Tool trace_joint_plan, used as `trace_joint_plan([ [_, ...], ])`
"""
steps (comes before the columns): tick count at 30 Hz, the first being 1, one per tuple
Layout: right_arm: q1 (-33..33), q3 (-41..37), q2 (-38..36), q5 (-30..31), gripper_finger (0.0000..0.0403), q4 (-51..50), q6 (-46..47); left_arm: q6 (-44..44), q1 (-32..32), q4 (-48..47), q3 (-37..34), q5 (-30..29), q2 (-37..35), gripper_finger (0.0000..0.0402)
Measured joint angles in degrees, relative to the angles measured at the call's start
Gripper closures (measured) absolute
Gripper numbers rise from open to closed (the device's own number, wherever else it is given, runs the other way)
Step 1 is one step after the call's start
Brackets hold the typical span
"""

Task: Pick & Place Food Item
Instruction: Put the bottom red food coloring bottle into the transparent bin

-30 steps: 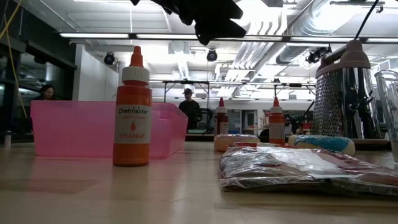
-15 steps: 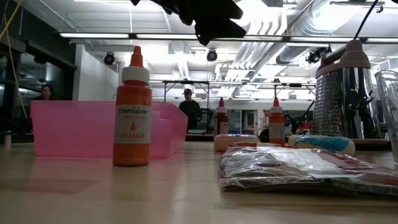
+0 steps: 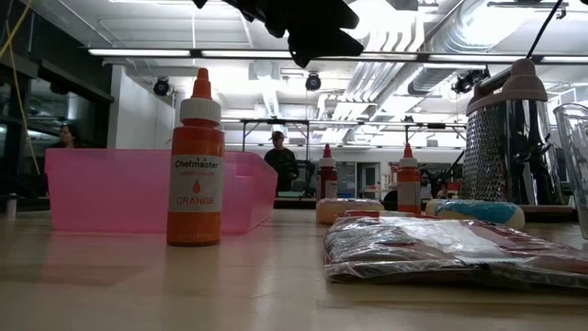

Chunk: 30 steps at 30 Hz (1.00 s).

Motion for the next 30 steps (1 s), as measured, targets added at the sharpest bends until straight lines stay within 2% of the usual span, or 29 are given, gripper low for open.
trace_joint_plan([
  [10, -3.04, -0.04, -0.81, 0.25, 0.0303, 0.58, -2.96, 0.03, 0.00, 0.00, 0.00, 0.04, 0.00, 0.0180],
  [14, -3.43, -0.04, -0.83, -2.42, 0.0303, 0.79, -4.55, 0.87, 0.00, 0.00, 0.00, 0.07, 0.00, 0.0180],
  [22, 0.20, 0.00, -0.92, -4.11, 0.0303, 0.52, -5.84, 0.90, 0.00, -0.02, 0.00, 0.07, 0.00, 0.0180],
  [30, 3.37, -0.05, -2.43, -0.02, 0.0303, -5.10, -3.75, 0.90, 0.00, 0.52, 0.00, 0.02, 0.00, 0.0180],
])
